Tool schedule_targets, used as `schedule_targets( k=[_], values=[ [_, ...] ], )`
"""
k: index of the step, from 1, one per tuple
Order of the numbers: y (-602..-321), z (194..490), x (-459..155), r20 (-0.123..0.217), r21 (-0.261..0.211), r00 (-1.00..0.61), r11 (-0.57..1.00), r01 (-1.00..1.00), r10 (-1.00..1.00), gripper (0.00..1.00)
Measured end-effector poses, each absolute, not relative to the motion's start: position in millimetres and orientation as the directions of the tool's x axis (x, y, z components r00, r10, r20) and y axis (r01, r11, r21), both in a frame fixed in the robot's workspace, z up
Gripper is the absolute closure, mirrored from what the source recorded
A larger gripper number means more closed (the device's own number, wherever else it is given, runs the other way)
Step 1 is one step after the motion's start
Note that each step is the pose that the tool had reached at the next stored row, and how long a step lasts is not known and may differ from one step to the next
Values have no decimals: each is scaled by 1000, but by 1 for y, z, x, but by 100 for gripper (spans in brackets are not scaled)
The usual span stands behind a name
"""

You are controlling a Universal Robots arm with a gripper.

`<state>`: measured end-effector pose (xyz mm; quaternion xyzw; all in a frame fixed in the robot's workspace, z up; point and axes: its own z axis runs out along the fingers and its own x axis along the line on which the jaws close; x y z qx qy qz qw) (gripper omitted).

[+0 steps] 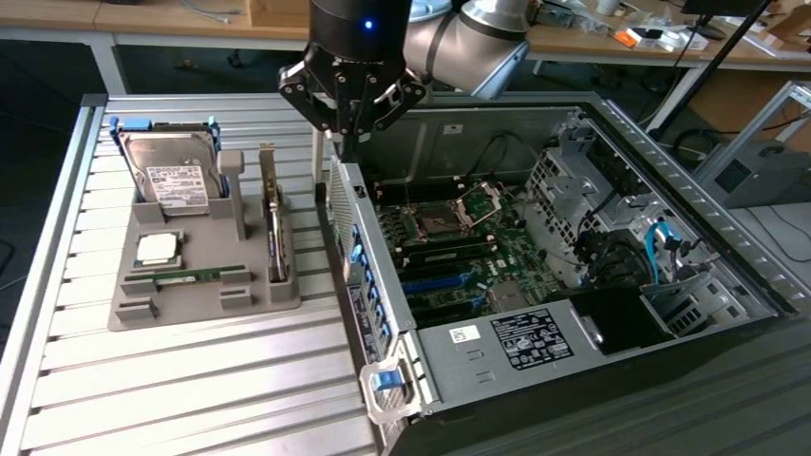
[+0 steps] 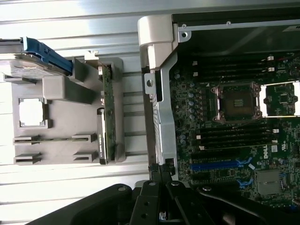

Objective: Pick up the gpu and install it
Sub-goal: 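Reach for the gpu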

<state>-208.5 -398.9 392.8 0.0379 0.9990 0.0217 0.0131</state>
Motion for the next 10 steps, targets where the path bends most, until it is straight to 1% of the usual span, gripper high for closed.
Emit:
schedule_targets(
  k=[10],
  values=[
    [-399,393,-211,-24,44,-997,996,75,76,89]
  ],
)
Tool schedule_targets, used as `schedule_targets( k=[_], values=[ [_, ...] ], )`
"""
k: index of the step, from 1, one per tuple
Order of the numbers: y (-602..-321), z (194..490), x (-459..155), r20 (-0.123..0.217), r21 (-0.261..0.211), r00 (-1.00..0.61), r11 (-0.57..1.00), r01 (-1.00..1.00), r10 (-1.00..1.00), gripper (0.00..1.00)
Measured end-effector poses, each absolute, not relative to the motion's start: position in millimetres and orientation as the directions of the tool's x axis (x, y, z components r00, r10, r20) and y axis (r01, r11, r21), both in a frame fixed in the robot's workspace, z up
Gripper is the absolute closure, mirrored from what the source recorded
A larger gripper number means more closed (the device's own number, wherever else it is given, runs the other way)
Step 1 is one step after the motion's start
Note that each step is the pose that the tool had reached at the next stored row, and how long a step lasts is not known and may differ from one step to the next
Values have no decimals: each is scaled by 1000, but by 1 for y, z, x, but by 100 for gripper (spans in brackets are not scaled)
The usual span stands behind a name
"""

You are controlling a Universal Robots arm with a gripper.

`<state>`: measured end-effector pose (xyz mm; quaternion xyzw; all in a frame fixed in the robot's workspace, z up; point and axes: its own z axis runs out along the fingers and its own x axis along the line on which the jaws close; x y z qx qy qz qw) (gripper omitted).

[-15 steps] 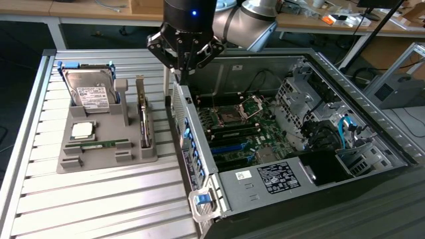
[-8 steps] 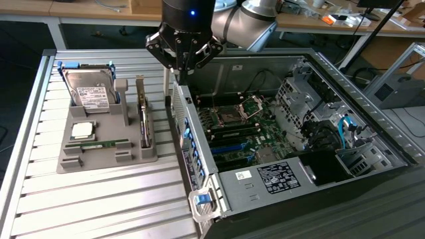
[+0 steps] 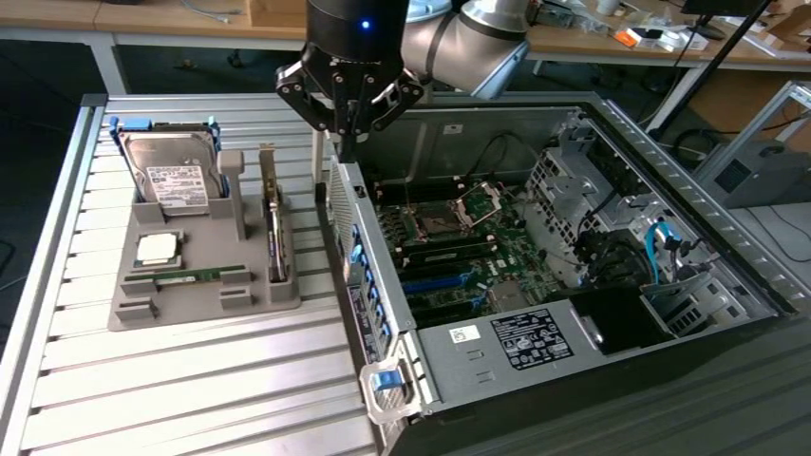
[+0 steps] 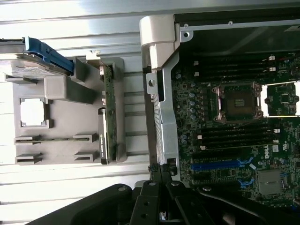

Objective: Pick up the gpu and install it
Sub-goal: 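Reach for the gpu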

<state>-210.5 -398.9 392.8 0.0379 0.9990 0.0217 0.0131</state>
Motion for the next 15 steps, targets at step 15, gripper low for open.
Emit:
schedule_targets(
  k=[15],
  values=[
    [-399,393,-214,-24,44,-997,996,75,76,89]
  ],
)
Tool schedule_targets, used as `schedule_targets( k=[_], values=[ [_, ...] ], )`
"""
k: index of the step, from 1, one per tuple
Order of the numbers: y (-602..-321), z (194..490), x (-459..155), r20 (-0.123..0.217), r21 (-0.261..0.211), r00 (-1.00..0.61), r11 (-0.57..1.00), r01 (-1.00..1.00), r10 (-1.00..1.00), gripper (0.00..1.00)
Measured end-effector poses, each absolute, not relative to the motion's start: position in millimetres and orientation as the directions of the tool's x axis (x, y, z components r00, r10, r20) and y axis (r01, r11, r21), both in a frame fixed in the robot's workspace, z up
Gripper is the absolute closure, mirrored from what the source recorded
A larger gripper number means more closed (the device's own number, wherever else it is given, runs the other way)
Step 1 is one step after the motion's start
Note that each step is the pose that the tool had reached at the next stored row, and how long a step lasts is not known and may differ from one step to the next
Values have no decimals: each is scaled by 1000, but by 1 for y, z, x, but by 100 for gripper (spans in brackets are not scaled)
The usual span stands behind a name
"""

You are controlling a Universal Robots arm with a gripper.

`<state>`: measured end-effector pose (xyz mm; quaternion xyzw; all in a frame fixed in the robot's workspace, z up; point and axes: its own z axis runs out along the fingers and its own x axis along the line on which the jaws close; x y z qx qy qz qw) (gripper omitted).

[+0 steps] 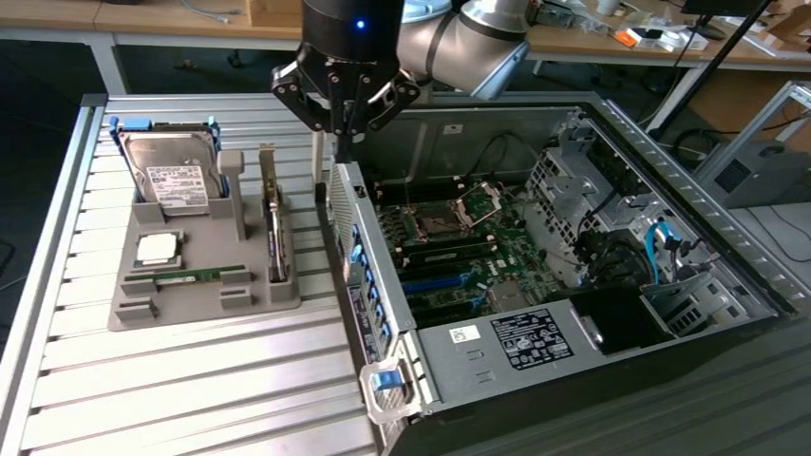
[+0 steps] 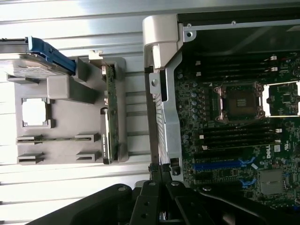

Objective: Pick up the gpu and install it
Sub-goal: 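Reach for the gpu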

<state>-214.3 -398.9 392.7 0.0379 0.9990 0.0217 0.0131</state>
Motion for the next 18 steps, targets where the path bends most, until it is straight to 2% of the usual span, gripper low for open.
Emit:
schedule_targets(
  k=[18],
  values=[
    [-399,393,-223,-25,44,-997,996,75,76,89]
  ],
)
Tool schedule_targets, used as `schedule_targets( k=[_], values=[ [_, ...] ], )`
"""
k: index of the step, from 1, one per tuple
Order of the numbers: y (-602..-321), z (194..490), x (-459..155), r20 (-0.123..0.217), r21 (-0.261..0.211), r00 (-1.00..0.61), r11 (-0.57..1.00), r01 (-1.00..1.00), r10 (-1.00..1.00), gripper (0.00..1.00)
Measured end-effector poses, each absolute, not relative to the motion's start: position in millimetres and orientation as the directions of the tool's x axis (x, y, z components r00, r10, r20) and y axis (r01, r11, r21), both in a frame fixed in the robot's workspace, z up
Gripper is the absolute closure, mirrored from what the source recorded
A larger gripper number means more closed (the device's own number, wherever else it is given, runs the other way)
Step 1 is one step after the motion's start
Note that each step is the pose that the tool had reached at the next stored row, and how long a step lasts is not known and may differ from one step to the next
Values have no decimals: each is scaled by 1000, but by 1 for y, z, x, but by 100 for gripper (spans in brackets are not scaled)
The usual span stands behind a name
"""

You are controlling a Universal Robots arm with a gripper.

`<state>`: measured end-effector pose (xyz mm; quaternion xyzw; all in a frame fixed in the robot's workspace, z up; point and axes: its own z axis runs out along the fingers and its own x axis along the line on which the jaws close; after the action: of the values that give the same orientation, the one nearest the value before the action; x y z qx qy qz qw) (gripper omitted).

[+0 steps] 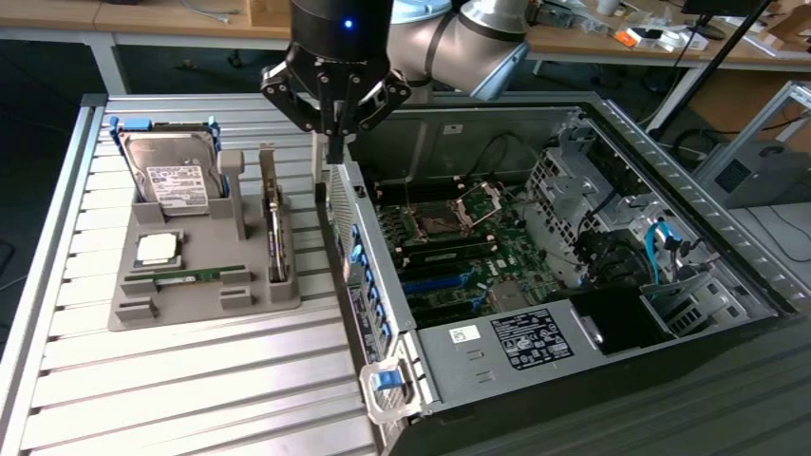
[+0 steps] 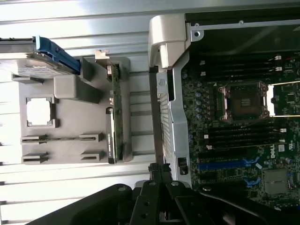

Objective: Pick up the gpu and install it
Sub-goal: 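Reach for the gpu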

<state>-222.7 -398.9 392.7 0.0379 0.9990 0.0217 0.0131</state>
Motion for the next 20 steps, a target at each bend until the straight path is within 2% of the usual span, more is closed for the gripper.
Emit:
schedule_targets(
  k=[20],
  values=[
    [-399,393,-233,-24,44,-997,996,75,76,89]
  ],
)
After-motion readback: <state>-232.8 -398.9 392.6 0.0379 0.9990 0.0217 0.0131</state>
